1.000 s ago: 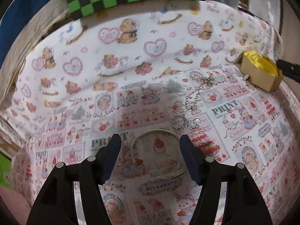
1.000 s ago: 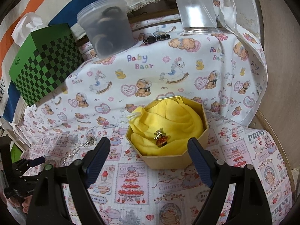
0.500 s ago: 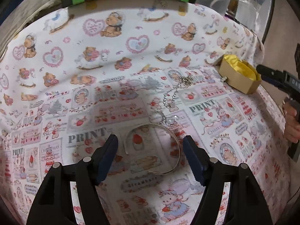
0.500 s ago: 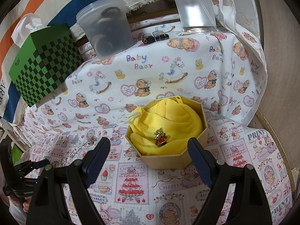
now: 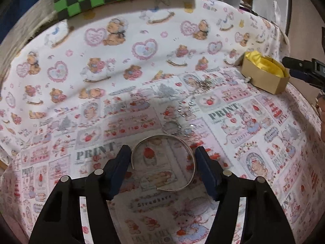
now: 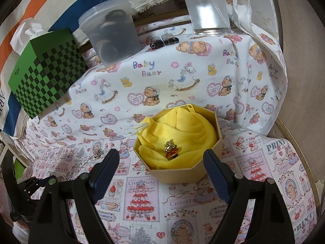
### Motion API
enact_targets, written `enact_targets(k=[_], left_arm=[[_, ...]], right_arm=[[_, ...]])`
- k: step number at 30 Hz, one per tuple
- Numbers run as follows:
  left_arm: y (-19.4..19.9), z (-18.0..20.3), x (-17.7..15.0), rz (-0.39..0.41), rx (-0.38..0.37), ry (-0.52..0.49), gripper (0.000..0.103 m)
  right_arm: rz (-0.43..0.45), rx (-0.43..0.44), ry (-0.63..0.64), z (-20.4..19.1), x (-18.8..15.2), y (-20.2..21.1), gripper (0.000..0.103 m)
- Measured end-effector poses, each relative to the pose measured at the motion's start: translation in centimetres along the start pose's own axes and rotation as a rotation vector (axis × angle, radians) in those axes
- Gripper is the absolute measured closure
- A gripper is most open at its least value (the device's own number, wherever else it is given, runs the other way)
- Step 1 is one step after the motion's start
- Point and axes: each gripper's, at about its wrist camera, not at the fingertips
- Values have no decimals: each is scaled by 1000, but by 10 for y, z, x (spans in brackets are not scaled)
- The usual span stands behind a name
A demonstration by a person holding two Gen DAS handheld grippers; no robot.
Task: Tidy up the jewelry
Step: 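Lift the silver bangle off the table with the left tool, then grasp the silver chain necklace with the right tool while the left tool holds the bangle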
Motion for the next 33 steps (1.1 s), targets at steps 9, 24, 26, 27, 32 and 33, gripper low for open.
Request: enact_targets(k=[9,24,26,27,32,33], left_arm=[[37,-43,7,134,92,225,39],[63,-72,-3,341,224,364,39],[60,-70,-4,331,241,356,39],[60,-69,-4,333,246,351,39],[61,-71,-3,338,208,372,39],[61,-71,-3,339,207,367,39]], right_arm=[[12,24,22,-7,-1,5,20],[-47,208,94,-41,-13,13,20],[-65,230,92,-46,-18,9,25],[-75,232,102,-50,-21,6,30],[-96,168,151,-69,-26,-9,45],[-105,154,153,-74,-24,-14,48]])
Point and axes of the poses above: each gripper's, at about its wrist camera, not at the fingertips, and y roughly against the way its jaws point, z to its right, x to its top, and after that the axes turned 1 degree about z, right-handed
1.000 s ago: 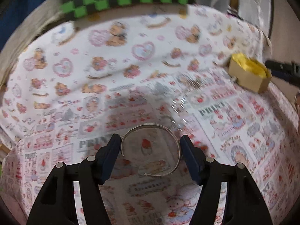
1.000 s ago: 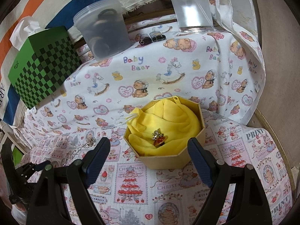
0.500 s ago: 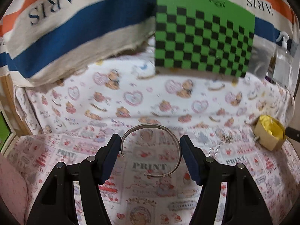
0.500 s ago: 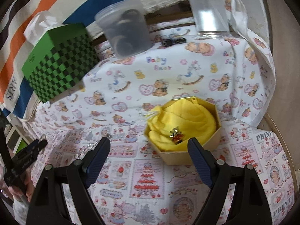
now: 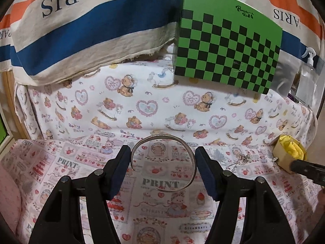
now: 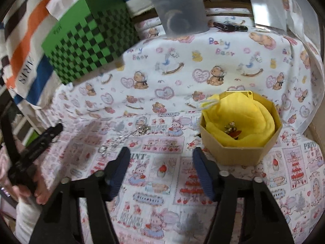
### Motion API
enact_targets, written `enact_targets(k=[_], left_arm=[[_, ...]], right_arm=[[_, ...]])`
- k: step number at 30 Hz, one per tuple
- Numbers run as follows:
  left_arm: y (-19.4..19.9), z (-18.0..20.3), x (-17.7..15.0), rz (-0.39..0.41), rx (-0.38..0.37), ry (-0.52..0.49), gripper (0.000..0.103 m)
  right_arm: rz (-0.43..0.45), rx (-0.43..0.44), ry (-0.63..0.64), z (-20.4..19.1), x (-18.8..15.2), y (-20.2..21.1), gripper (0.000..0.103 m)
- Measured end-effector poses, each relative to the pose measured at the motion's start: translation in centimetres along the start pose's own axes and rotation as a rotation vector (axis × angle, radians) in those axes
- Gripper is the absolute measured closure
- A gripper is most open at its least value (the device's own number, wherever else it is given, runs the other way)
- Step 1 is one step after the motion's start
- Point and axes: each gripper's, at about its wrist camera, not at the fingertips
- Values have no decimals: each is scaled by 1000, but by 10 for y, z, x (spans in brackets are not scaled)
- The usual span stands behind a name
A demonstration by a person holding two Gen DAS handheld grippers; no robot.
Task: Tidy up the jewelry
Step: 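Grasp the silver chain necklace with the right tool while the left tool holds the bangle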
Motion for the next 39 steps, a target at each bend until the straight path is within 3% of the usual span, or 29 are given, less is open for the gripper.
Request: enact_targets(k=[5,8,12,19,24,30,36,39], left_arm=[[-2,2,-2,23,43,-48,39],[0,2,-1,28,26,-37,39],[-4,-1,-2,24,56,-35,39],[-13,-9,-3,-37,4,30,39],[-12,-10,-3,-28,12,27,39],[-12,-12,-2,-28,14,48,39],[-1,-12,5,-62,-22,102,39],[16,-8,7,0,-40,90,39]], right_arm=[[-49,-18,34,-25,15,-31,59],[-56,-48,44,-39,24,-52,69],[-81,-91,64,-52,31,-78,78],[-143,-172,140,-69,36,-110,86],[-144,-244,189,-72,34,-124,96],[-70,-201,188,-71,30,-96,96],[21,-81,188,-66,16,-37,96],[80,-36,219,-64,6,-11,96]])
Point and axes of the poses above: each gripper's, at about its wrist camera, not at the fingertips, and y roughly against the way its jaws point, z to its right, x to its top, and after that the axes turned 1 degree about z, right-handed
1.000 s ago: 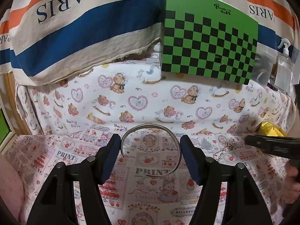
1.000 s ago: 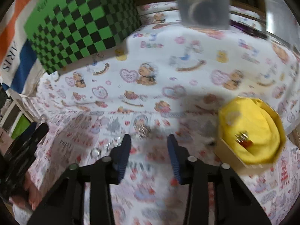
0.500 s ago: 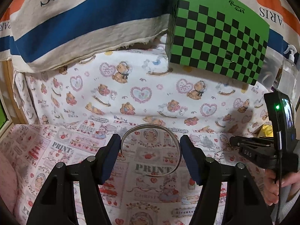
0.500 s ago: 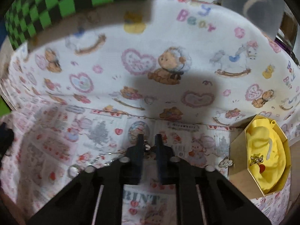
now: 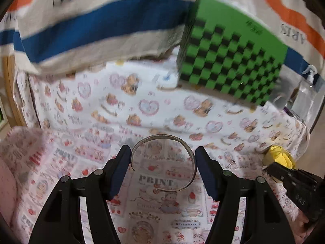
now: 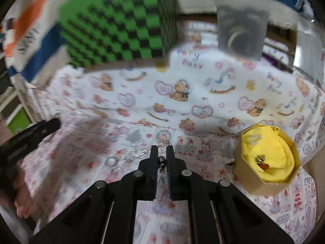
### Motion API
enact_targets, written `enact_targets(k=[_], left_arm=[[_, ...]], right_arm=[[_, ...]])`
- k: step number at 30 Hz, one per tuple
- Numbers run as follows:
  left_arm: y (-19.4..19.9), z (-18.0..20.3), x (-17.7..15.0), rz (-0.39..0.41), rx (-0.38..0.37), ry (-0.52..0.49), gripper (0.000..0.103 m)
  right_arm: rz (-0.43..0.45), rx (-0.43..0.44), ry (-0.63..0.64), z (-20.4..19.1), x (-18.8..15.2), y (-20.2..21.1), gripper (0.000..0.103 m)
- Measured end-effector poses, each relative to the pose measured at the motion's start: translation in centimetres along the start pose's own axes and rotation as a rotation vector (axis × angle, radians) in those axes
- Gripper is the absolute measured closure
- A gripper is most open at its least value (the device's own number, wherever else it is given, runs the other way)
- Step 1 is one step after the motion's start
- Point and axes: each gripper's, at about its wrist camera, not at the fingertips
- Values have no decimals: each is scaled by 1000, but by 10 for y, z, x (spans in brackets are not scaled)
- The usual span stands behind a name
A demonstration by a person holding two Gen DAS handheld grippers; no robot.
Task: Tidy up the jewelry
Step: 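Carry the bangle over the yellow box with the left tool while the right tool carries its silver piece there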
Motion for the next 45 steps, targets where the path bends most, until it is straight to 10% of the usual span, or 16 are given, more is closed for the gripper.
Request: enact_targets(k=[27,45], left_arm=[[85,28,10,305,-34,-158,39],[124,163,100,353,-396,-122,39]], right_arm=[[289,176,-224,72,17,106,96],[381,142,-408,143,17,120,96]])
Point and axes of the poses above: each gripper's, at about its wrist camera, not at the fingertips, and y roughly against the way its jaws point, z to its right, x to its top, and after that the axes turned 1 degree about z, right-handed
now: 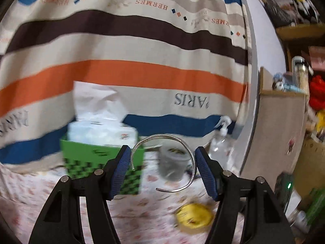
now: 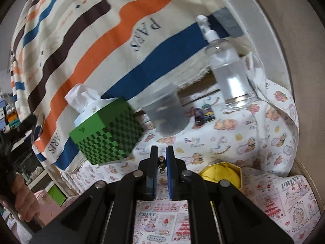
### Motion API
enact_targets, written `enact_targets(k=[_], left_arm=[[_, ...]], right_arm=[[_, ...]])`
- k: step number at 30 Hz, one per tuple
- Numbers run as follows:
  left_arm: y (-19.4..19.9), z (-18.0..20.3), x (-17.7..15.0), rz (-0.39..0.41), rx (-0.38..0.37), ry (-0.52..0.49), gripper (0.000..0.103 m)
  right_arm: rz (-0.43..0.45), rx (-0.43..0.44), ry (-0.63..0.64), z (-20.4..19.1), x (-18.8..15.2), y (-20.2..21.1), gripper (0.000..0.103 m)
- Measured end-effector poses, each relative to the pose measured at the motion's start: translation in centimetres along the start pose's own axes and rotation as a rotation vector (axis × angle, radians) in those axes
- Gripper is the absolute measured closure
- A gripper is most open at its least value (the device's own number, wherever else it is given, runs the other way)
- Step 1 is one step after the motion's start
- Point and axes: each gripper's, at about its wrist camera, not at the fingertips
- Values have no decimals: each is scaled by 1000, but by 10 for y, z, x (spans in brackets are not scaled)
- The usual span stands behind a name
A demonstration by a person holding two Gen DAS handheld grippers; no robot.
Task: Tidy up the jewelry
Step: 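Carry the bangle over the yellow box with the left tool while the right tool carries its silver piece there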
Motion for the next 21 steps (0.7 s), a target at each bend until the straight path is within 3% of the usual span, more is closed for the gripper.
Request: enact_targets(k=[3,9,15,17,21], left_arm=[[-28,2,-9,-39,-58,64,39],[-86,14,-45,-208,-62,35,39],[-132,19,-95,-393,-205,111,39],[-152,19,-114,-492,-247,129,39],[-176,12,-146,-607,-292,243,39]], right_arm=[[9,23,-24,5,4,5,96],[-8,-6,-48,20,5,-1,96],[-59,-41,-89,41,1,-15,96],[-74,-71,-96,48,-2,-21,96],[-98,-102,-138,66,-6,-28,96]])
Point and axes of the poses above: each gripper's, at about its wrist camera, not at the fingertips, and y roughly against the way its jaws point, z to its right, x to its top, and after that the axes turned 1 degree about z, right-handed
